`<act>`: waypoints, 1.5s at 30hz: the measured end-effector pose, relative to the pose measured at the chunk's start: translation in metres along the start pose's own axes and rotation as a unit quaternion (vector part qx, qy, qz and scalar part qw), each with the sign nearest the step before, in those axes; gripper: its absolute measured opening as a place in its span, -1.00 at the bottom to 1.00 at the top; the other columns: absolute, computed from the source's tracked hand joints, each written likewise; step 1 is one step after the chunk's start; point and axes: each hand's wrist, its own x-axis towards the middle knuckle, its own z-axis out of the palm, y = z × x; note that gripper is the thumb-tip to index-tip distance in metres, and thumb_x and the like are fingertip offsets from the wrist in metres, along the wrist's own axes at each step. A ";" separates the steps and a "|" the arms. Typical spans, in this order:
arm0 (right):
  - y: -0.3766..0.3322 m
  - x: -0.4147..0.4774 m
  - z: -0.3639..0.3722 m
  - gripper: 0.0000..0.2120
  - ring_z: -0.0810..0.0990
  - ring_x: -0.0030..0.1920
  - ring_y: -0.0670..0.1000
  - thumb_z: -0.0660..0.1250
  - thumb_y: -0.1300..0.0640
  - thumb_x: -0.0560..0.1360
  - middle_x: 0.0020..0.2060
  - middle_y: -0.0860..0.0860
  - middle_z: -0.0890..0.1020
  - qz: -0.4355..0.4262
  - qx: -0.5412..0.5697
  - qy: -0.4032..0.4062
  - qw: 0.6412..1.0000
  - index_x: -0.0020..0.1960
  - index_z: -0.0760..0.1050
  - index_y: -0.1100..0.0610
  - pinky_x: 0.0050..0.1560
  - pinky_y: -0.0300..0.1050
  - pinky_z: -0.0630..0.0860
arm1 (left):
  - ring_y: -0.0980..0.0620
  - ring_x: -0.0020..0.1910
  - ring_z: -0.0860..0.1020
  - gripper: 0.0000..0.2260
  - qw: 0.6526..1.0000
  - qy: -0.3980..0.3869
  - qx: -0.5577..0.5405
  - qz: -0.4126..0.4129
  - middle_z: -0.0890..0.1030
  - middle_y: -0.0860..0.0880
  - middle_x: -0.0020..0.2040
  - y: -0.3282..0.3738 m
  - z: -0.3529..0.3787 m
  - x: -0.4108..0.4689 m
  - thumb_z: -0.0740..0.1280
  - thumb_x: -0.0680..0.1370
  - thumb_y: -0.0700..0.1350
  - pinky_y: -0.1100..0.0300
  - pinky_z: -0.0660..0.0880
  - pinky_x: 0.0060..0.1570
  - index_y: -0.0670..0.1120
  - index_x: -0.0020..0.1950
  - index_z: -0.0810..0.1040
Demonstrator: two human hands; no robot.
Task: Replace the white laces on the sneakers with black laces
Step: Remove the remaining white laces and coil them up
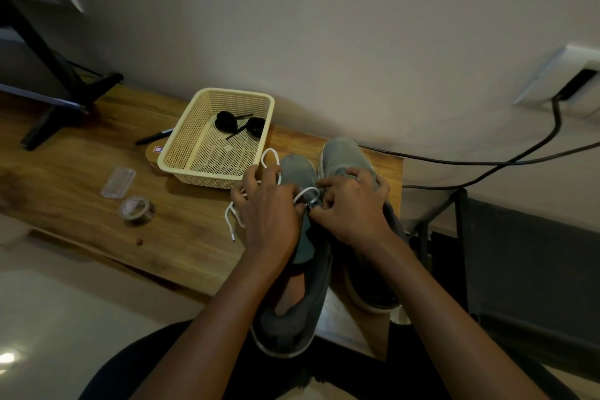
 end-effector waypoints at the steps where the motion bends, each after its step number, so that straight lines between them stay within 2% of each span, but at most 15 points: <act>1: 0.000 0.000 0.001 -0.74 0.17 0.42 0.05 0.31 0.01 0.45 -0.07 -0.04 0.65 0.001 0.001 -0.001 1.000 0.11 0.56 0.05 0.43 0.17 -0.09 | -0.08 0.49 0.01 -0.81 1.000 -0.001 0.007 -0.003 0.23 0.05 0.48 0.000 0.000 0.000 0.30 0.55 0.00 -0.04 0.04 0.37 0.01 0.12 0.60; 6: 0.001 0.000 0.000 -0.73 0.16 0.42 0.05 0.31 0.03 0.44 -0.10 -0.03 0.65 -0.001 0.003 -0.003 1.000 0.12 0.56 0.05 0.43 0.17 -0.09 | -0.11 0.49 -0.01 -0.77 1.000 -0.014 0.025 -0.012 0.19 0.04 0.50 -0.002 0.003 0.001 0.26 0.57 0.02 -0.05 0.05 0.37 0.03 0.20 0.54; 10: 0.002 0.000 0.001 -0.74 0.18 0.41 0.04 0.32 0.04 0.42 -0.13 -0.05 0.65 0.001 0.002 -0.003 1.000 0.09 0.58 0.05 0.43 0.19 -0.10 | -0.08 0.48 0.02 -0.76 0.999 -0.018 0.015 -0.036 0.20 0.01 0.48 -0.001 0.007 0.003 0.18 0.61 0.01 -0.04 0.05 0.36 -0.04 0.22 0.50; 15: 0.004 0.002 0.003 -0.91 0.19 0.40 0.06 0.34 0.04 0.39 -0.02 -0.07 0.64 0.014 -0.007 -0.008 1.000 -0.19 0.55 0.06 0.42 0.17 -0.09 | -0.03 0.43 0.13 -0.80 0.990 0.059 -0.085 -0.097 0.29 0.01 0.40 -0.001 0.006 0.004 0.14 0.63 -0.06 -0.03 0.09 0.34 -0.04 0.23 0.42; 18: 0.002 0.002 0.002 -0.86 0.18 0.41 0.06 0.34 0.03 0.39 0.07 -0.08 0.62 0.010 -0.014 -0.017 1.000 -0.32 0.45 0.02 0.42 0.19 -0.10 | -0.03 0.42 0.15 -0.83 0.987 0.080 -0.104 -0.090 0.34 0.02 0.36 -0.001 0.005 0.004 0.17 0.61 -0.07 -0.04 0.11 0.33 -0.02 0.19 0.42; 20: 0.002 0.001 0.001 -0.94 0.17 0.41 0.06 0.34 0.03 0.40 0.05 -0.08 0.61 0.009 -0.017 -0.007 1.000 -0.19 0.53 0.01 0.43 0.19 -0.10 | -0.03 0.44 0.10 -0.83 0.991 0.071 -0.098 -0.060 0.32 0.03 0.39 -0.002 0.003 0.002 0.21 0.58 -0.10 -0.04 0.08 0.34 0.03 0.17 0.42; 23: 0.001 -0.001 0.000 -0.65 0.17 0.41 0.06 0.32 0.03 0.43 -0.02 -0.05 0.61 0.007 -0.006 -0.002 1.000 0.20 0.52 0.04 0.43 0.13 -0.09 | -0.07 0.48 0.00 -0.81 0.998 0.019 -0.055 -0.023 0.20 0.04 0.47 -0.003 0.004 0.000 0.30 0.52 -0.08 -0.06 0.01 0.36 0.09 0.12 0.50; 26: 0.000 -0.001 0.000 -0.50 0.15 0.43 0.08 0.31 0.01 0.43 0.02 -0.02 0.61 -0.008 0.000 0.005 1.000 0.36 0.40 0.06 0.40 0.08 -0.03 | -0.09 0.47 0.01 -0.82 0.999 -0.015 -0.017 -0.027 0.22 0.02 0.46 -0.004 0.005 0.000 0.30 0.53 0.00 -0.06 0.03 0.36 0.09 0.11 0.56; 29: 0.003 0.000 0.003 -0.42 0.11 0.46 0.09 0.32 0.03 0.43 0.11 -0.01 0.60 -0.011 0.001 0.005 1.000 0.43 0.32 0.04 0.39 0.07 -0.02 | -0.07 0.46 0.06 -0.80 0.999 -0.008 0.008 -0.036 0.27 0.02 0.43 -0.003 0.009 0.002 0.21 0.59 0.00 -0.06 0.05 0.36 0.03 0.17 0.52; 31: 0.004 0.001 0.005 -0.50 0.11 0.45 0.09 0.32 0.04 0.42 0.16 -0.03 0.57 -0.012 -0.003 0.006 1.000 0.35 0.42 0.03 0.38 0.07 -0.01 | -0.03 0.44 0.12 -0.79 0.999 0.016 0.001 -0.041 0.34 0.02 0.38 -0.002 0.011 0.002 0.14 0.62 -0.03 -0.05 0.06 0.35 0.01 0.23 0.44; 33: 0.004 0.002 0.006 -0.65 0.13 0.44 0.09 0.33 0.04 0.40 0.25 -0.06 0.53 -0.012 -0.015 0.010 1.000 0.17 0.55 0.07 0.37 0.08 0.01 | -0.01 0.41 0.19 -0.82 0.996 0.048 -0.038 -0.059 0.42 0.02 0.30 -0.002 0.011 0.003 0.13 0.63 -0.07 -0.04 0.07 0.35 0.00 0.21 0.41; 38: 0.007 0.003 0.008 -0.78 0.13 0.43 0.09 0.34 0.03 0.38 0.25 -0.08 0.53 0.004 -0.016 0.008 1.000 -0.02 0.59 0.08 0.31 0.03 0.05 | -0.01 0.36 0.26 -0.89 0.983 0.108 -0.114 -0.094 0.50 0.00 0.19 -0.003 0.008 0.002 0.14 0.62 -0.13 -0.03 0.09 0.32 -0.03 0.11 0.40; 40: 0.006 0.003 0.007 -0.91 0.13 0.42 0.09 0.33 0.04 0.38 0.24 -0.08 0.53 0.004 -0.015 0.008 1.000 -0.16 0.54 0.04 0.30 0.02 0.05 | -0.02 0.40 0.20 -0.85 0.986 0.096 -0.117 -0.067 0.47 0.01 0.24 -0.002 0.006 0.001 0.18 0.58 -0.16 -0.03 0.06 0.33 -0.01 0.13 0.40; 42: 0.006 0.003 0.007 -0.91 0.13 0.42 0.08 0.32 0.04 0.39 0.25 -0.11 0.53 -0.001 -0.017 0.000 1.000 -0.21 0.54 0.05 0.31 0.03 0.04 | -0.04 0.46 0.08 -0.78 0.994 0.059 -0.088 -0.024 0.35 0.03 0.37 -0.002 0.005 -0.001 0.24 0.52 -0.17 -0.03 0.02 0.35 0.04 0.13 0.43; 45: 0.006 0.003 0.006 -0.90 0.15 0.40 0.07 0.32 0.02 0.40 0.21 -0.08 0.55 -0.002 -0.015 -0.006 1.000 -0.23 0.50 0.03 0.31 0.04 0.03 | -0.09 0.49 -0.03 -0.83 0.999 -0.003 -0.035 -0.014 0.18 0.06 0.49 -0.003 0.007 -0.002 0.31 0.48 -0.05 -0.05 0.00 0.35 0.09 0.07 0.54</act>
